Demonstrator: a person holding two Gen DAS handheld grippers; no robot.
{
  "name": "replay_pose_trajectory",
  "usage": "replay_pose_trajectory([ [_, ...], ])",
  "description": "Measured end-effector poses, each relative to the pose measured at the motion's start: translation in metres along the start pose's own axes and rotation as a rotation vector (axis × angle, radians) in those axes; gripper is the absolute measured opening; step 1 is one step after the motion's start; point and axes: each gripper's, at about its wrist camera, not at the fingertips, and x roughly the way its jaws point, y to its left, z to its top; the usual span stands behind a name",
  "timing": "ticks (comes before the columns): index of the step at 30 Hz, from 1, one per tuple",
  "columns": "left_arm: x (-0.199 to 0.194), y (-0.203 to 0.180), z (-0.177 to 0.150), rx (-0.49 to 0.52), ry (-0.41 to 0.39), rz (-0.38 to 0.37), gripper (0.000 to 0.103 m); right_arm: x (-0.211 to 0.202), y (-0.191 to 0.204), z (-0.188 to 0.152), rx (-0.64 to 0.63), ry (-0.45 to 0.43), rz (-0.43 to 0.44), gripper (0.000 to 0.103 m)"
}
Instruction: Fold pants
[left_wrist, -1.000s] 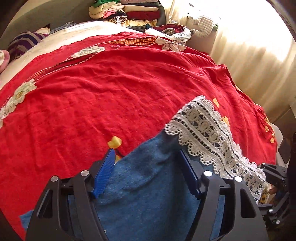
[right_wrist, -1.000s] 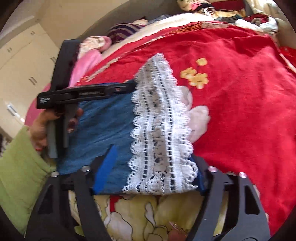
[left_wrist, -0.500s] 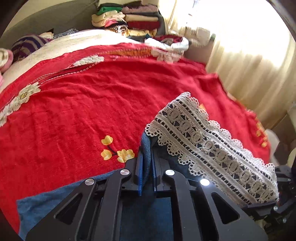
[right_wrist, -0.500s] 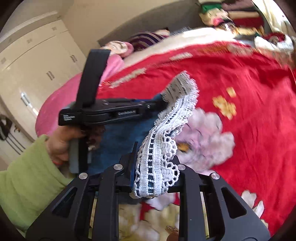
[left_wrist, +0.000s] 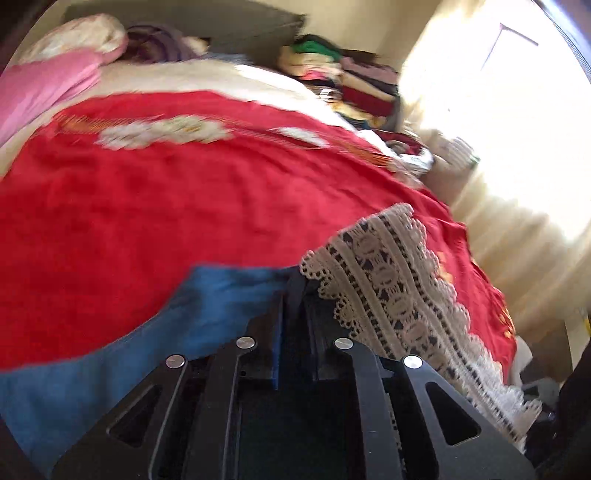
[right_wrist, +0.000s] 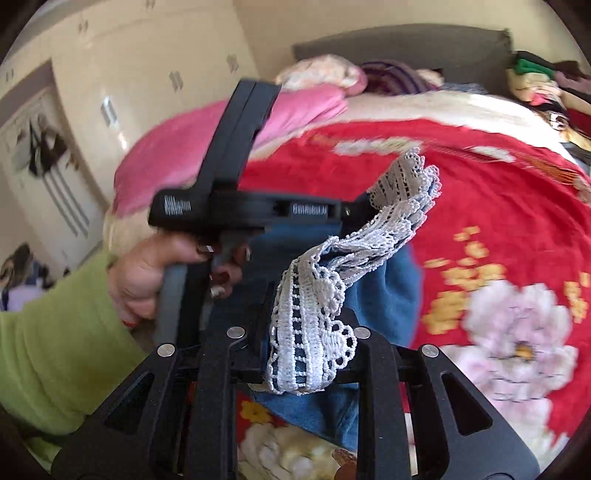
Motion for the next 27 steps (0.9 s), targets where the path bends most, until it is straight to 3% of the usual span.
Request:
replay_pose_trajectory([
  [5, -0.062, 0.061, -0.018, -0.187, -0.120, 0.076, 0.026, 0.022, 0.037, -0.003, -0.097, 0.057, 0.017, 0.015],
  [9, -0.101, 0.101, -0.034, -0.325, -0.239, 0.035, 0.032, 0.041, 0.062, -0.007, -0.171, 0.106, 0.024, 0.020],
  [13, -0.106, 0.114, -0.050, -0.380, -0.262, -0.013, 0.036, 0.056, 0.081, -0.017, -0.210, 0.158, 0.076, 0.043],
  [16, -0.101, 0.113, -0.057, -0.365, -0.243, -0.025, 0.040, 0.048, 0.091, -0.017, -0.244, 0.144, 0.118, 0.048],
  [19, -0.096, 0.106, -0.061, -0.347, -0.234, -0.056, 0.049, 0.024, 0.079, -0.006, -0.219, 0.078, 0.114, 0.053],
  [23, -0.096, 0.099, -0.067, -0.352, -0.218, -0.086, 0.051, 0.006, 0.034, 0.022, -0.153, 0.007, 0.010, 0.054],
  [27, -0.094, 0.090, -0.075, -0.385, -0.176, -0.118, 0.051, 0.011, -0.022, 0.057, -0.109, 0.033, -0.091, 0.053],
])
